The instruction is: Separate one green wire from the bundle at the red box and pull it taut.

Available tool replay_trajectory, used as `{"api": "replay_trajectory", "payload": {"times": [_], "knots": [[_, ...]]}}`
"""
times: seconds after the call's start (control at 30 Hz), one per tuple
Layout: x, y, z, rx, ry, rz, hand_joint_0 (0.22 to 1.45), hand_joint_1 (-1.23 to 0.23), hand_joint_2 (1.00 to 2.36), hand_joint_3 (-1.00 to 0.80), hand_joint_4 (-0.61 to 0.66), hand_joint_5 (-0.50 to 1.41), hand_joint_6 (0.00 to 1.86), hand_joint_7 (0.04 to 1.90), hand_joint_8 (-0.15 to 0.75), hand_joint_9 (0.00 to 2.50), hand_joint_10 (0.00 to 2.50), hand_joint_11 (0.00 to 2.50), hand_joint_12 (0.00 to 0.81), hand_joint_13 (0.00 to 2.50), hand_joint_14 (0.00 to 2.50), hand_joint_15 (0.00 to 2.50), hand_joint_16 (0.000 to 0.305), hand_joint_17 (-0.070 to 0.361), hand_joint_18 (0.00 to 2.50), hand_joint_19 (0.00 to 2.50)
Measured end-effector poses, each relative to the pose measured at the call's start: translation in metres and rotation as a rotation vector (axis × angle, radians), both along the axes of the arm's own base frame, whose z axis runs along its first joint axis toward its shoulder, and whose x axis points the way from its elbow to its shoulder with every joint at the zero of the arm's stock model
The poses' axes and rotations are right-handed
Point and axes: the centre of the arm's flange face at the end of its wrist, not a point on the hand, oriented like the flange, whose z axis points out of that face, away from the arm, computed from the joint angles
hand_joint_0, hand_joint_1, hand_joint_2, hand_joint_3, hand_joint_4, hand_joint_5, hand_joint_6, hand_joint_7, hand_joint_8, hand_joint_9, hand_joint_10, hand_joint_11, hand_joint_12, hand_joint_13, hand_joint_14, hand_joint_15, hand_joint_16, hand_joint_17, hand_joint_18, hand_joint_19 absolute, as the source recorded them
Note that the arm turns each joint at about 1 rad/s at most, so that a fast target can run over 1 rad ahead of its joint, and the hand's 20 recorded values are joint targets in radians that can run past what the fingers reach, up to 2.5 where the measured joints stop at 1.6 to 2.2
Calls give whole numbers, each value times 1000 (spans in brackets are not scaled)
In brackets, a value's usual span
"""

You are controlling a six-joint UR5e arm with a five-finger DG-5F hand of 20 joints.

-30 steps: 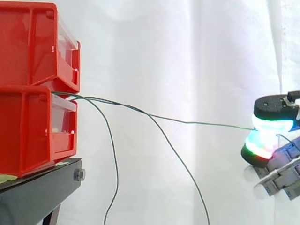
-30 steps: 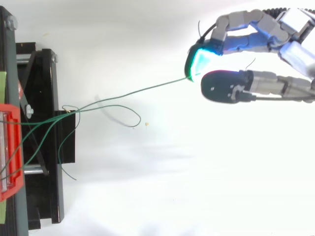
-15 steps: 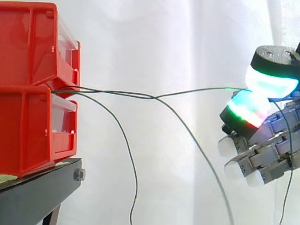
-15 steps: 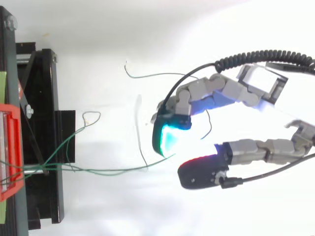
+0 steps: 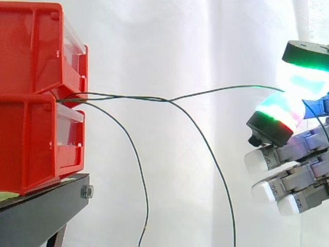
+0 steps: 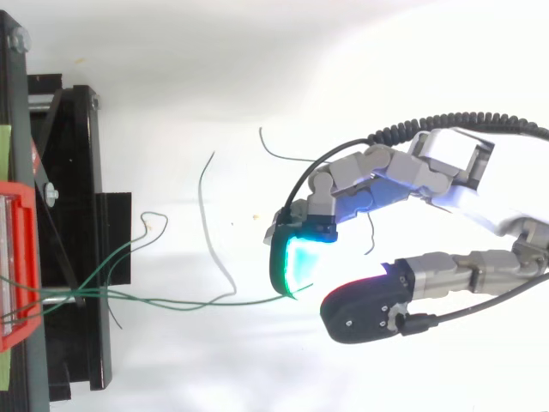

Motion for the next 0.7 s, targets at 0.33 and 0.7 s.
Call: {"api": "replay_trajectory", "payload": {"times": [0.33,0.7], "knots": [[-1,1,0,-54,28,9,645,-875,1007,-89,-167,-113,906,1218,192,753,4,138,340,572,10,267,51,115,454,367],[-1,0,0,-60,30,8,642,-875,1008,-85,-167,-112,907,1214,195,769,4,151,341,582,10,278,51,115,467,381]]}}
